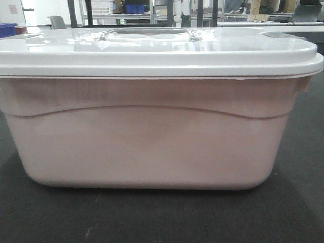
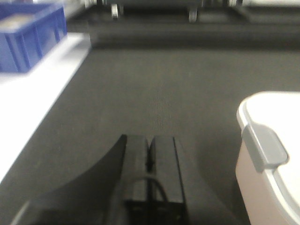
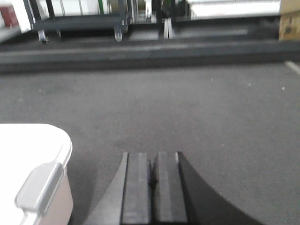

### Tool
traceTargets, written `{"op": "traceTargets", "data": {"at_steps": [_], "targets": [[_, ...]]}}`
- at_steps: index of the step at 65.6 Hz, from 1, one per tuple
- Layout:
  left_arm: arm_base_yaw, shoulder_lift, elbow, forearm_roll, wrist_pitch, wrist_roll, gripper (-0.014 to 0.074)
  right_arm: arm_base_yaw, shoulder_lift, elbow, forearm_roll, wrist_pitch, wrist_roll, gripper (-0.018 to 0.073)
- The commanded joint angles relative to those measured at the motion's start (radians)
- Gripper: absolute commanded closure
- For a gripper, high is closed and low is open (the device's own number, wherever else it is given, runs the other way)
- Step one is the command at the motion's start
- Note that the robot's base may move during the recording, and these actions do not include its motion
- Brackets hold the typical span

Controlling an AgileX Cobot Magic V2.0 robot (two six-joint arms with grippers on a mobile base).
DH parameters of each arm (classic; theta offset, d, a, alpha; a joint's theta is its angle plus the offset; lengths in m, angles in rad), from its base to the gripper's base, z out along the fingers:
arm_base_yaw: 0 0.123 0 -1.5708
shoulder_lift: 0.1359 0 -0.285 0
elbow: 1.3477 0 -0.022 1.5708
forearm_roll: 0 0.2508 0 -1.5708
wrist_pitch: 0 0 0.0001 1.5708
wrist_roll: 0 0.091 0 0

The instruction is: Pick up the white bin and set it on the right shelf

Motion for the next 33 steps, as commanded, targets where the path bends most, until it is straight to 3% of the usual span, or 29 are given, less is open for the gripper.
{"op": "traceTargets", "data": {"at_steps": [1,19,26,33], "targets": [[0.003,0.135,-0.15,0.01,0.068,-0.005,0.0713,-0.005,0.16,-0.161,0.012,0.026,-0.006,0.052],[0.003,0.457,-0.374,0.028,0.283,-0.005,0.0713,-0.005,0.611,-0.499,0.012,0.581,-0.006,0.052],[0.003,0.546,-0.377,0.028,0.286,-0.005,0.0713,-0.005,0.75,-0.562,0.012,0.715,-0.006,0.052],[0.003,0.634,-0.377,0.021,0.301,-0.005,0.0713,-0.005,0.853,-0.578,0.012,0.762,-0.006,0.052]]}}
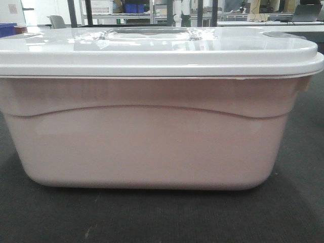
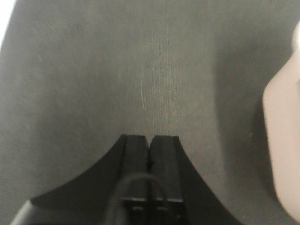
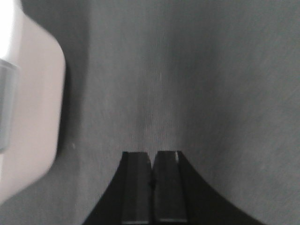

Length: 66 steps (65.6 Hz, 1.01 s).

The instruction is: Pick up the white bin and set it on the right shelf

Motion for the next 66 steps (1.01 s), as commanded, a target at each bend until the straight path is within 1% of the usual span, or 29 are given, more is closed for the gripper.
{"op": "traceTargets", "data": {"at_steps": [1,10,20,24,37,50,57,66], "targets": [[0.003,0.055,-0.036,-0.005,-0.029,-0.005,0.0713,-0.005,0.071,-0.046,0.012,0.032,-0.006,0.052],[0.003,0.144,-0.036,-0.051,0.007,-0.01,0.0713,-0.005,0.157,-0.046,0.03,0.034,-0.006,0.052],[0.003,0.214,-0.036,-0.112,0.026,-0.01,0.0713,-0.005,0.189,-0.046,0.048,0.026,-0.006,0.052],[0.003,0.233,-0.036,-0.122,0.026,-0.01,0.0713,-0.005,0.189,-0.046,0.048,0.023,-0.006,0.052],[0.003,0.248,-0.041,-0.121,-0.003,-0.013,0.0711,-0.005,0.189,-0.046,0.048,0.027,-0.006,0.0519],[0.003,0.248,-0.062,-0.121,0.001,-0.013,0.0708,-0.005,0.146,-0.046,0.047,0.086,0.022,0.0517],[0.003,0.248,-0.087,-0.138,0.014,-0.013,0.0708,-0.005,0.091,-0.046,0.041,0.07,0.03,0.0517],[0.003,0.248,-0.129,-0.138,0.016,-0.013,0.0708,-0.005,0.041,-0.046,0.019,0.024,0.038,0.0517]]}}
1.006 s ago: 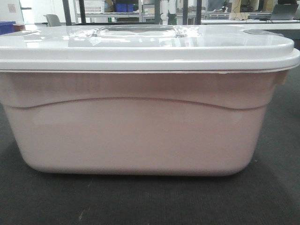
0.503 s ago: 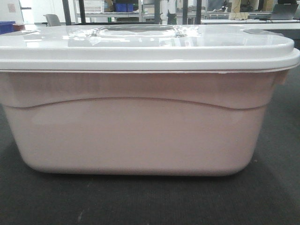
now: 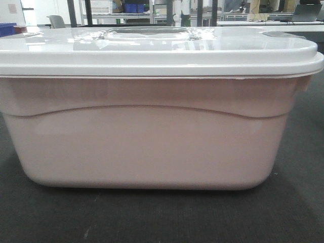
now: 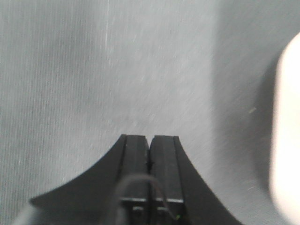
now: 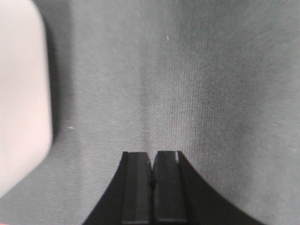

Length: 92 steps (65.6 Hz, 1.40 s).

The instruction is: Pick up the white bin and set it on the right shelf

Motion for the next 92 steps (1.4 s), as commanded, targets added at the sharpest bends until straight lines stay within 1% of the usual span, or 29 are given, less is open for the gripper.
{"op": "traceTargets", "data": {"at_steps": [1,10,21,54,58,63,66,68,69,70,71,76,77,78,79,83,86,92], "targets": [[0.003,-0.025,-0.057,-0.018,-0.03,-0.011,0.0708,-0.005,-0.057,-0.032,-0.007,-0.04,0.007,0.0517],[0.003,-0.025,-0.075,-0.016,-0.003,-0.011,0.0709,-0.005,-0.059,-0.032,-0.013,-0.07,0.007,0.0517],[0.003,-0.025,-0.076,-0.016,-0.003,-0.011,0.0712,-0.005,-0.059,-0.032,-0.013,-0.104,0.007,0.0517],[0.003,-0.025,-0.076,-0.02,0.009,-0.011,0.0708,-0.005,-0.059,-0.032,-0.013,-0.104,0.009,0.0517],[0.003,-0.025,-0.076,-0.02,0.001,-0.011,0.069,-0.005,-0.059,-0.032,-0.017,-0.104,0.009,0.0517],[0.003,-0.025,-0.076,-0.02,-0.021,-0.011,0.0629,-0.005,-0.059,-0.032,-0.019,-0.104,0.008,0.0509],[0.003,-0.025,-0.076,-0.02,-0.027,-0.011,0.0546,-0.005,-0.059,-0.032,-0.019,-0.104,0.008,0.0486],[0.003,-0.025,-0.076,-0.02,-0.028,-0.011,0.0506,-0.005,-0.059,-0.032,-0.019,-0.103,0.008,0.0452],[0.003,-0.025,-0.076,-0.02,-0.028,-0.011,0.046,-0.005,-0.059,-0.032,-0.019,-0.103,0.008,0.0443],[0.003,-0.025,-0.076,-0.02,-0.028,-0.011,0.0444,-0.005,-0.059,-0.032,-0.019,-0.101,0.008,0.0424],[0.003,-0.025,-0.076,-0.02,-0.028,-0.011,0.0394,-0.005,-0.059,-0.032,-0.019,-0.099,0.008,0.0403],[0.003,-0.025,-0.076,-0.02,-0.025,-0.011,0.0218,-0.005,-0.059,-0.032,-0.027,-0.093,0.008,0.0244],[0.003,-0.025,-0.076,-0.02,-0.025,-0.011,0.0205,-0.005,-0.059,-0.032,-0.03,-0.092,0.008,0.0211],[0.003,-0.025,-0.076,-0.02,-0.022,-0.011,0.0171,-0.005,-0.058,-0.032,-0.032,-0.09,0.008,0.0177],[0.003,-0.025,-0.076,-0.02,-0.019,-0.011,0.0152,-0.005,-0.058,-0.032,-0.034,-0.09,0.009,0.0126],[0.003,-0.025,-0.076,-0.02,-0.011,-0.011,0.0111,-0.005,-0.054,-0.032,-0.036,-0.085,0.009,0.0002],[0.003,-0.025,-0.076,-0.02,-0.008,-0.011,0.0115,-0.005,-0.048,-0.032,-0.036,-0.078,0.01,-0.0066],[0.003,-0.025,-0.076,-0.024,-0.001,-0.011,0.0126,-0.005,-0.044,-0.032,-0.035,-0.07,0.036,-0.0039]]}}
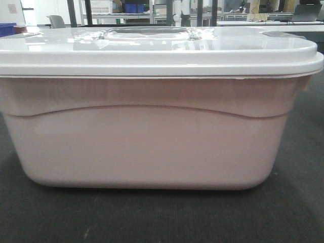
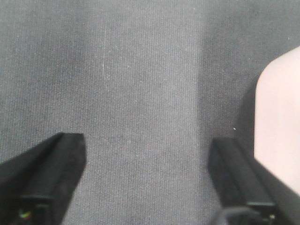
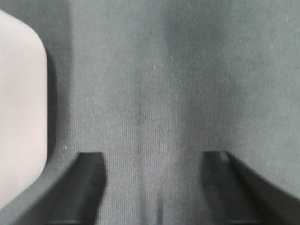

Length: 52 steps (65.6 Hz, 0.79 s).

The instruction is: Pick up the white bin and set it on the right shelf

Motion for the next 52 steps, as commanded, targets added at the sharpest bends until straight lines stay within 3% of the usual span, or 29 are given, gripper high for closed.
{"op": "traceTargets", "data": {"at_steps": [1,21,26,34,37,45,47,52], "targets": [[0.003,-0.025,-0.033,-0.027,-0.017,-0.011,0.0126,-0.005,-0.019,-0.032,0.002,-0.012,0.025,-0.0039],[0.009,-0.025,-0.087,-0.141,0.081,-0.011,0.0126,-0.005,-0.019,-0.162,0.072,-0.025,0.025,-0.0039],[0.029,-0.025,-0.118,-0.205,0.08,-0.003,0.0126,-0.005,-0.018,-0.208,0.107,-0.032,0.025,-0.0039],[0.097,-0.022,-0.157,-0.396,0.108,0.107,0.013,-0.005,-0.01,-0.247,0.234,-0.042,-0.037,-0.0039],[0.138,-0.017,-0.158,-0.527,0.134,0.191,0.014,-0.008,-0.002,-0.247,0.294,-0.047,-0.077,-0.0039],[0.249,0.037,-0.157,-0.788,0.277,0.381,0.0157,-0.033,0.053,-0.247,0.462,-0.006,-0.173,-0.0039],[0.274,0.059,-0.157,-0.832,0.301,0.415,0.0157,-0.047,0.071,-0.247,0.514,0.016,-0.201,-0.0039],[0.31,0.099,-0.157,-0.859,0.319,0.446,0.0157,-0.089,0.121,-0.247,0.625,0.063,-0.257,-0.0039]]}}
